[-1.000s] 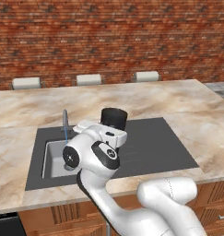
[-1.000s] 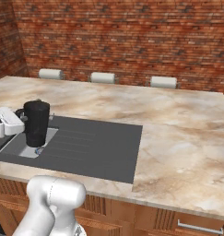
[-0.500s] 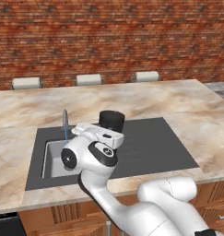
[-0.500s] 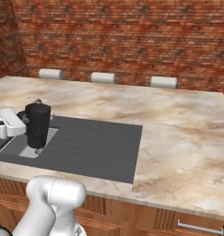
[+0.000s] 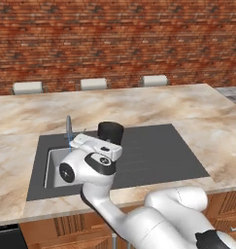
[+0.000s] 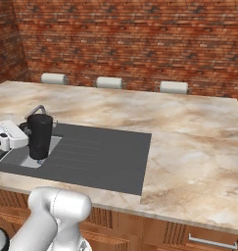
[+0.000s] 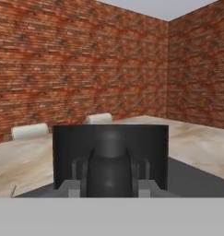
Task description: Turn on the sink faucet and place the jug under the water for a few seconds to fill it up.
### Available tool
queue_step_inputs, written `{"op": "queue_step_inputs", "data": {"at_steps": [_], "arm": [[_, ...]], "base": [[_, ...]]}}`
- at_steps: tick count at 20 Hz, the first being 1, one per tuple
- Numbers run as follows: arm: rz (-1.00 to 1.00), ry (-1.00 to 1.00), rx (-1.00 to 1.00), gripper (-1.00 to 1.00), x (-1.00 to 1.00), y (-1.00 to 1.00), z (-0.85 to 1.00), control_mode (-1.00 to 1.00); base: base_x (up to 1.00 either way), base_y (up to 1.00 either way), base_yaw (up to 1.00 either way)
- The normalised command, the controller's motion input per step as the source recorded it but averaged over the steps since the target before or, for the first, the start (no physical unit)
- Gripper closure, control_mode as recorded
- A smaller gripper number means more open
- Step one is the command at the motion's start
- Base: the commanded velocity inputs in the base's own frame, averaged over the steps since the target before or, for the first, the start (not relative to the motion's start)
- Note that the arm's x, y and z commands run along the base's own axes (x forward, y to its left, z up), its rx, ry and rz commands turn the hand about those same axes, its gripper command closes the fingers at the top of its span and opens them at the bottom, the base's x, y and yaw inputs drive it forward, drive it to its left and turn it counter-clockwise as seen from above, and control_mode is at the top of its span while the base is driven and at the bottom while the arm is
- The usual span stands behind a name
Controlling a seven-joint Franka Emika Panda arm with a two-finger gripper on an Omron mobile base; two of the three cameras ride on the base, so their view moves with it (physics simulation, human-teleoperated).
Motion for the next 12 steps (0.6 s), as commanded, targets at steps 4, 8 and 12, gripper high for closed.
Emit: {"op": "queue_step_inputs", "data": {"at_steps": [4,8,12], "arm": [[0.0,0.01,0.0,1.0,0.21,0.44,-0.43,-1.0],[0.0,0.03,0.0,1.0,0.25,0.59,-0.4,-1.0],[0.0,0.01,0.0,1.0,0.27,0.52,-0.29,-1.0]], "base": [[0.0,0.0,0.0],[0.0,0.0,0.0],[0.0,0.0,0.0]]}}
